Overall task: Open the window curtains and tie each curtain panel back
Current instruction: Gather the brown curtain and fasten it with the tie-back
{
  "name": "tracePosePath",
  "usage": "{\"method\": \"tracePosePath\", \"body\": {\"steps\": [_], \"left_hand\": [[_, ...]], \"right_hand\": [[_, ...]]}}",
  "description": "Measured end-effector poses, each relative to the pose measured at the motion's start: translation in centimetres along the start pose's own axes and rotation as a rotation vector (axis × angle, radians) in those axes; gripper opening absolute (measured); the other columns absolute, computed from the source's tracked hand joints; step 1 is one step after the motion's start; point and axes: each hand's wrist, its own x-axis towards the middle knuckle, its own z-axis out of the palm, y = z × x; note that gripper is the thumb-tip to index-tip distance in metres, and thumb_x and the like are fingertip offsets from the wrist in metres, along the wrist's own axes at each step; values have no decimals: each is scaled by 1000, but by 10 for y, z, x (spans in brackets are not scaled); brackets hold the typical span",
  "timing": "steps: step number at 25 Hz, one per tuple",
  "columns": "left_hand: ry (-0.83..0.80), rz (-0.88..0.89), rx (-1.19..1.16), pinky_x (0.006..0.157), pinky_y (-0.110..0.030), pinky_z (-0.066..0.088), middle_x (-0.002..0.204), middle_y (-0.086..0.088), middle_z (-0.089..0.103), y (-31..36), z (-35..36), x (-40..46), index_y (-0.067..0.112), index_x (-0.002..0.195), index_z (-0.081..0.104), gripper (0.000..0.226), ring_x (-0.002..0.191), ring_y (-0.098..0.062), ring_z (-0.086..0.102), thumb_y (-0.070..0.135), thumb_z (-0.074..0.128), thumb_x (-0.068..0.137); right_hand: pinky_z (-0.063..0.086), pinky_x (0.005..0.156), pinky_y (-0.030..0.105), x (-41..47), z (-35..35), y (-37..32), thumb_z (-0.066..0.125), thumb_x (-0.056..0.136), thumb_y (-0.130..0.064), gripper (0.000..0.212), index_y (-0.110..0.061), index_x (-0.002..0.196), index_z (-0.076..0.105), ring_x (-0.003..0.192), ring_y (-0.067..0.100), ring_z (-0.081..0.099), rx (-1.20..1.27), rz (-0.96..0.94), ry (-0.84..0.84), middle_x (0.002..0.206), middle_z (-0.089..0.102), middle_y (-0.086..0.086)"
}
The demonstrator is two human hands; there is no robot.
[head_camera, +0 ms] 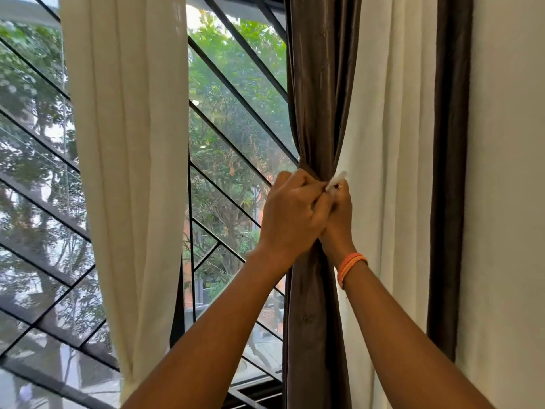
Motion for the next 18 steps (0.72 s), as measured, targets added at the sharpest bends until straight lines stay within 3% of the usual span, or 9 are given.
{"method": "tracePosePath", "body": {"steps": [3, 6, 8, 10, 12, 15, 18], "left_hand": [[37, -348, -177, 56, -22, 37, 59, 6, 55, -6, 10, 2, 13, 68, 68, 30, 59, -9, 51, 27, 61, 93], [-10, -556, -301, 51, -20, 34, 57, 7, 56, -8, 18, -2, 14, 75, 71, 24, 52, -6, 51, 26, 60, 92], [-45, -610, -393, 51, -19, 35, 60, 8, 61, -3, 20, -4, 20, 83, 74, 18, 50, -2, 50, 22, 59, 91], [-63, -625, -425, 56, -21, 44, 73, 5, 71, 1, 20, -3, 21, 98, 76, 19, 59, -3, 61, 20, 59, 90], [-67, -630, -436, 62, -26, 53, 78, 4, 73, 4, 20, -3, 20, 100, 76, 19, 67, -6, 66, 19, 59, 91], [-43, -641, -497, 73, -39, 60, 84, 2, 74, 8, 22, -6, 19, 100, 74, 18, 77, -10, 70, 20, 58, 93], [-4, -616, -485, 74, -37, 60, 87, 0, 75, 10, 22, -11, 18, 104, 74, 19, 79, -9, 71, 19, 58, 94]], "right_hand": [[50, 61, 30, 0, -1, -1, 63, 93, -21, 21, -10, 91, 45, 62, 2, 49, -49, 11, 1, 79, 53, -1], [50, 68, 23, -7, -4, 0, 63, 89, -14, 25, -12, 87, 38, 73, 5, 47, 32, 32, 3, 103, 41, 4], [47, 70, 25, -13, -9, -1, 53, 85, -12, 16, -16, 85, 38, 77, 7, 47, 231, 81, 30, 105, 35, 4], [46, 71, 31, -14, -14, -4, 48, 84, -17, 5, -16, 89, 45, 79, 13, 50, 344, 118, 68, 97, 46, 7], [49, 71, 30, -17, -14, -7, 50, 92, -15, 4, -16, 94, 54, 79, 15, 56, 265, 84, 152, 88, 57, 3], [53, 79, 28, -26, -10, -10, 61, 92, -10, 7, -15, 97, 61, 89, 15, 62, 114, -73, 318, 93, 65, -1], [51, 79, 36, -29, -10, -4, 66, 88, -10, 8, -18, 89, 62, 90, 21, 58, -166, -313, 438, 91, 62, -3]]}}
